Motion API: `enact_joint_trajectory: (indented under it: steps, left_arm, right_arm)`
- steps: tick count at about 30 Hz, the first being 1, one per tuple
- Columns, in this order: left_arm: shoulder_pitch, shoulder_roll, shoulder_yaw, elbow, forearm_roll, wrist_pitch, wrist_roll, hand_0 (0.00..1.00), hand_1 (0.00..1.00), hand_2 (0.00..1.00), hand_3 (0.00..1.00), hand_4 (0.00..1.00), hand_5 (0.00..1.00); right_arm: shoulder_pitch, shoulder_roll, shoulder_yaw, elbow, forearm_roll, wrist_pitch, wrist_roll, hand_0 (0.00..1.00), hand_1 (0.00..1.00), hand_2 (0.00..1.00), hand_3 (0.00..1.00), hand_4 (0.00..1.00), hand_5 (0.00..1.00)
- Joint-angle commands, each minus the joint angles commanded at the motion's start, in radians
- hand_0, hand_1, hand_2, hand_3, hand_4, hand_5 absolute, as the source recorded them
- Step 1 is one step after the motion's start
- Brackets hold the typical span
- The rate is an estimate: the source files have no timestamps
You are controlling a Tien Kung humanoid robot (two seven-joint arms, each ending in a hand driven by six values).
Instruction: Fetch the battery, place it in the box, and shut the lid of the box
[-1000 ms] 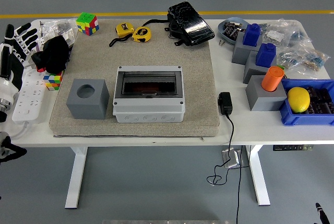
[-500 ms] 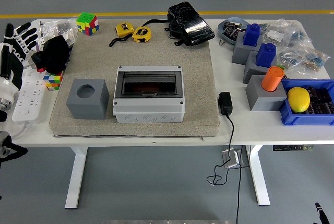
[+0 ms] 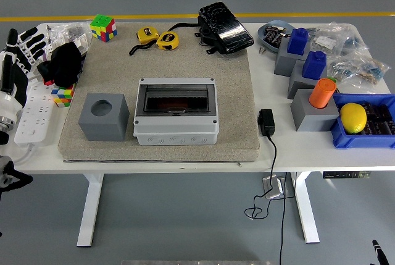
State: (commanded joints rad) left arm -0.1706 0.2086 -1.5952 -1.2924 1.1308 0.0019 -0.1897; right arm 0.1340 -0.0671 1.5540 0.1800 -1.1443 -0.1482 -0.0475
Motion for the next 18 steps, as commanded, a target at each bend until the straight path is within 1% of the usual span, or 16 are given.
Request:
enact_joint_trajectory:
  steps: [18]
  left_arm:
    - [0.005, 0.001, 0.003, -0.005, 0.024, 0.007, 0.006, 0.859, 0.842, 0.817, 0.818, 0.998, 0.998]
  right_arm:
    - [0.0, -0.004, -0.009, 0.0, 0.002, -0.002, -0.002, 0.818, 0.766, 0.748, 0.792, 0.998, 0.998]
